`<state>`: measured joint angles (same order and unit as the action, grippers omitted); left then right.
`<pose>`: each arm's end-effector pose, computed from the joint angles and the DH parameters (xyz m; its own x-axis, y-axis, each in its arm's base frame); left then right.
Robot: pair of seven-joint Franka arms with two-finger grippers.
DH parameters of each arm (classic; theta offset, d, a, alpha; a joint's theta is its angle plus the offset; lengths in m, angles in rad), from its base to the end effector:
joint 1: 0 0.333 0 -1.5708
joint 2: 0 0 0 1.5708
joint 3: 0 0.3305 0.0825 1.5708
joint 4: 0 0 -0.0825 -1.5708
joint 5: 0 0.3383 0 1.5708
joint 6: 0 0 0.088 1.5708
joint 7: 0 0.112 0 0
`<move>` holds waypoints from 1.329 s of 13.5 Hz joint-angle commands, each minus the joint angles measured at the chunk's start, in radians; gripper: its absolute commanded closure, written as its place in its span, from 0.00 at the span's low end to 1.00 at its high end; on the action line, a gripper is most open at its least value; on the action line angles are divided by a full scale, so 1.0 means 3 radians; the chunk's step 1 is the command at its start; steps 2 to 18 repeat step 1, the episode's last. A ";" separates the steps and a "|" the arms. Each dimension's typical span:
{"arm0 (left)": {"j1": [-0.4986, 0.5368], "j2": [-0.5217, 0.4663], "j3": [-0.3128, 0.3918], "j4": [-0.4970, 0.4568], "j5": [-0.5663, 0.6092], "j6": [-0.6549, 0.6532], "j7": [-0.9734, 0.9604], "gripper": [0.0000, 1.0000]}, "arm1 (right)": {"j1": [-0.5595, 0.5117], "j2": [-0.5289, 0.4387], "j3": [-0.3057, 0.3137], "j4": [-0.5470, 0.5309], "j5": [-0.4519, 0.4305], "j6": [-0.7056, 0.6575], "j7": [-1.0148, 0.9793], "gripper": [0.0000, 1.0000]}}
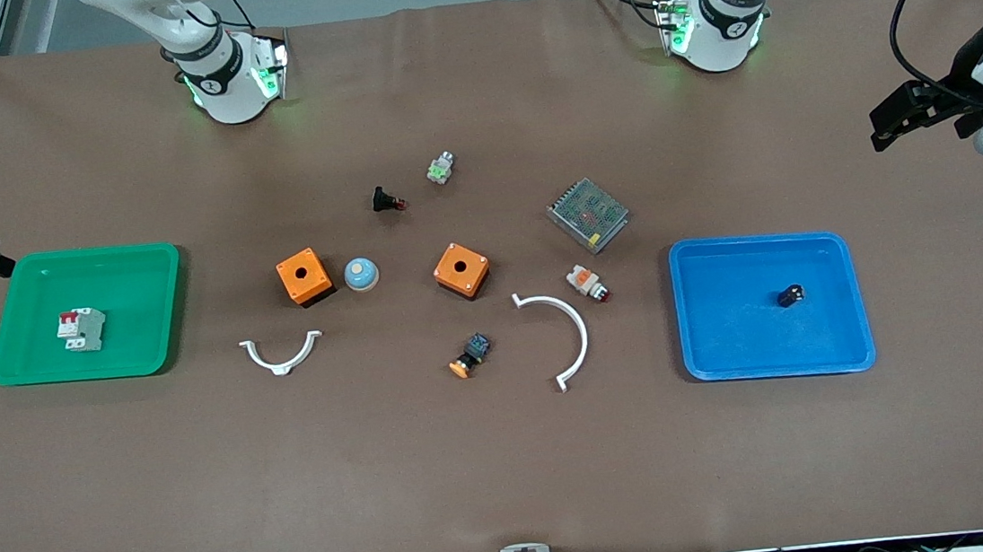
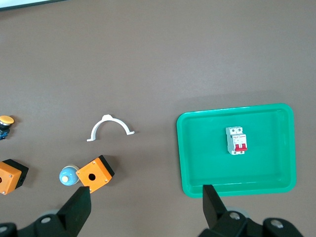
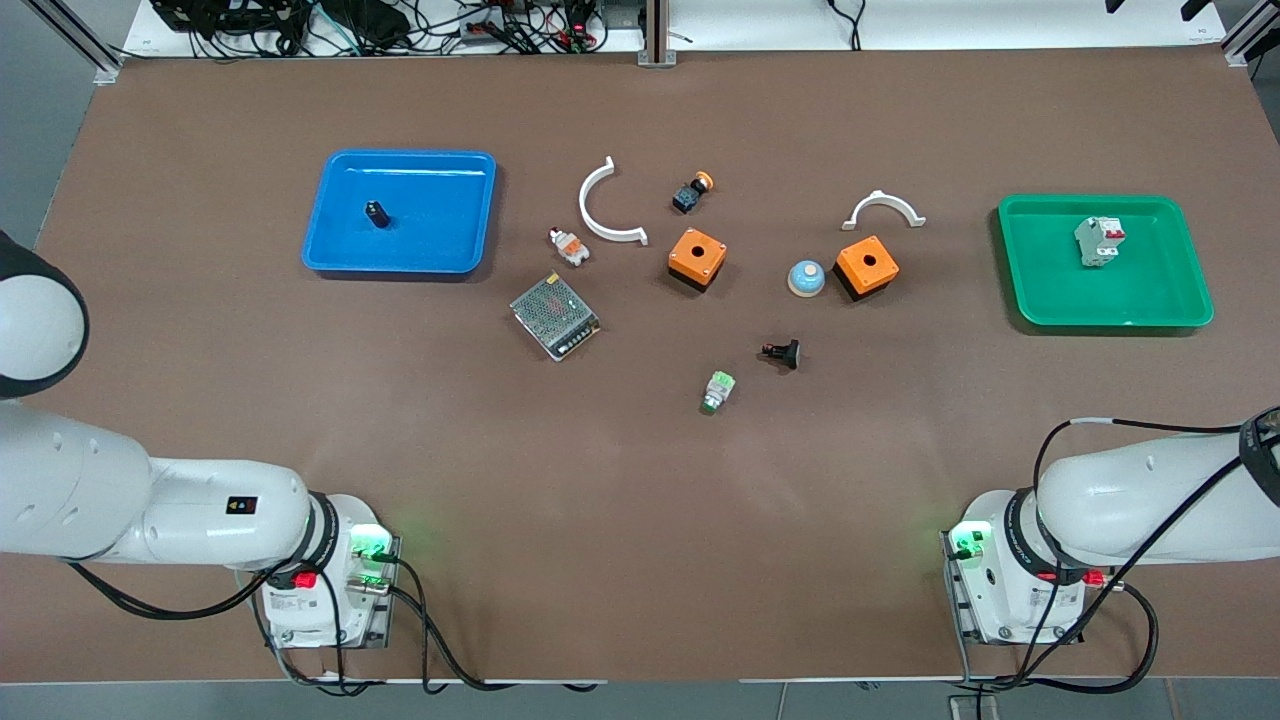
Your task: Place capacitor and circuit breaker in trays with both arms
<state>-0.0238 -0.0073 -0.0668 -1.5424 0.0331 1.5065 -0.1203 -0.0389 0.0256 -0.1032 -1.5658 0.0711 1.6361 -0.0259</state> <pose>0.4983 -0.0415 0.6442 0.9992 0.0318 -0.0243 0.0309 -0.9988 -0.0368 0.5196 -0.0659 0.6292 0.9917 -0.1203 0.0464 -0.1171 -0.9908 -0.0672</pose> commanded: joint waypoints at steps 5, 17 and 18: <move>0.0018 -0.0006 -0.0012 0.0084 0.0058 -0.0067 0.0079 0.00 | -0.0029 0.0007 0.0017 0.0065 0.0003 -0.0044 0.0010 0.00; 0.0018 -0.0006 -0.0012 0.0084 0.0058 -0.0067 0.0079 0.00 | -0.0029 0.0007 0.0017 0.0065 0.0003 -0.0044 0.0010 0.00; 0.0018 -0.0006 -0.0012 0.0084 0.0058 -0.0067 0.0079 0.00 | -0.0029 0.0007 0.0017 0.0065 0.0003 -0.0044 0.0010 0.00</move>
